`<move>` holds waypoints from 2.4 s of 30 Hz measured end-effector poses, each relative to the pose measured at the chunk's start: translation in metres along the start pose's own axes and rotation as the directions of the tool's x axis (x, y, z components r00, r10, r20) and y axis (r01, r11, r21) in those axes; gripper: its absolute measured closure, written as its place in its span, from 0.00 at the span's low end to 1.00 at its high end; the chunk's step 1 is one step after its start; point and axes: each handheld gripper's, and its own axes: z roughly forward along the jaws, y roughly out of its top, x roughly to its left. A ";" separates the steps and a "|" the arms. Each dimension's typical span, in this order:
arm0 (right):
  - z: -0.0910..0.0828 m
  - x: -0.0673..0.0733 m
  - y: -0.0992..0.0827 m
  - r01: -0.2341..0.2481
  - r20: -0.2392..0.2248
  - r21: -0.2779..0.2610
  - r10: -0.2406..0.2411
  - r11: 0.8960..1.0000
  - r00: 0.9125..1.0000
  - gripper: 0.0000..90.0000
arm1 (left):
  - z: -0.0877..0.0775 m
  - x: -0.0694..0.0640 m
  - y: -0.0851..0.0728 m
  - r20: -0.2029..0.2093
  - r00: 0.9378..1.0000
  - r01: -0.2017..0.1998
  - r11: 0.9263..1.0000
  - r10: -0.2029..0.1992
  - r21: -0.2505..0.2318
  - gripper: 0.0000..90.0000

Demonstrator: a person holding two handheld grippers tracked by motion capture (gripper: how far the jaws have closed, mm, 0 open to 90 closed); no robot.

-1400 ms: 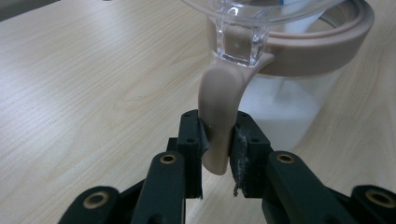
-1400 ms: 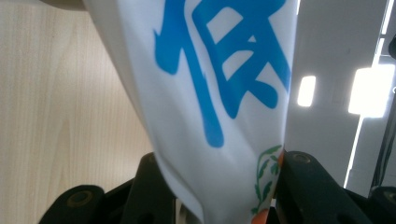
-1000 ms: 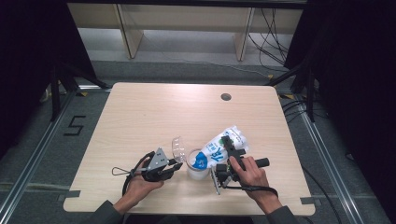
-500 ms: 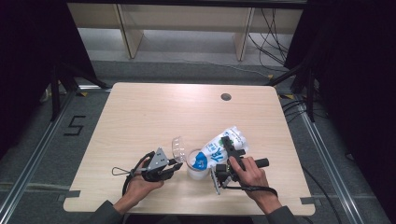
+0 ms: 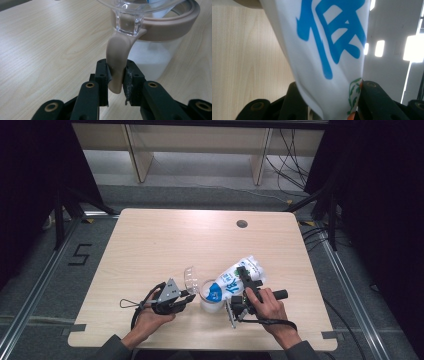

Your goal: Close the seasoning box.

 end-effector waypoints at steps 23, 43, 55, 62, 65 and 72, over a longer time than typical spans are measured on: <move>-0.001 0.004 0.000 -0.098 -0.062 0.010 0.099 0.995 0.993 0.79 | 0.000 0.000 0.000 -0.006 1.000 -0.004 1.000 0.004 0.001 0.83; 0.001 0.004 -0.003 -0.202 -0.111 -0.002 0.201 0.979 0.973 0.80 | 0.000 0.000 0.000 -0.002 1.000 0.002 1.000 -0.002 -0.003 0.83; 0.003 0.004 -0.006 -0.346 -0.186 -0.007 0.339 0.938 0.922 0.81 | 0.000 0.000 0.000 -0.001 1.000 0.002 1.000 -0.002 -0.003 0.83; 0.004 0.003 -0.009 -0.406 -0.223 0.007 0.397 0.914 0.890 0.81 | 0.000 0.000 0.000 -0.001 1.000 0.010 1.000 -0.010 -0.003 0.83; 0.005 0.003 -0.010 -0.428 -0.235 0.013 0.419 0.904 0.877 0.81 | 0.000 -0.001 0.000 0.000 1.000 0.017 1.000 -0.017 -0.003 0.83; 0.007 0.001 -0.016 -0.559 -0.305 0.037 0.542 0.828 0.783 0.82 | 0.000 0.000 0.000 0.001 1.000 0.016 1.000 -0.016 -0.003 0.83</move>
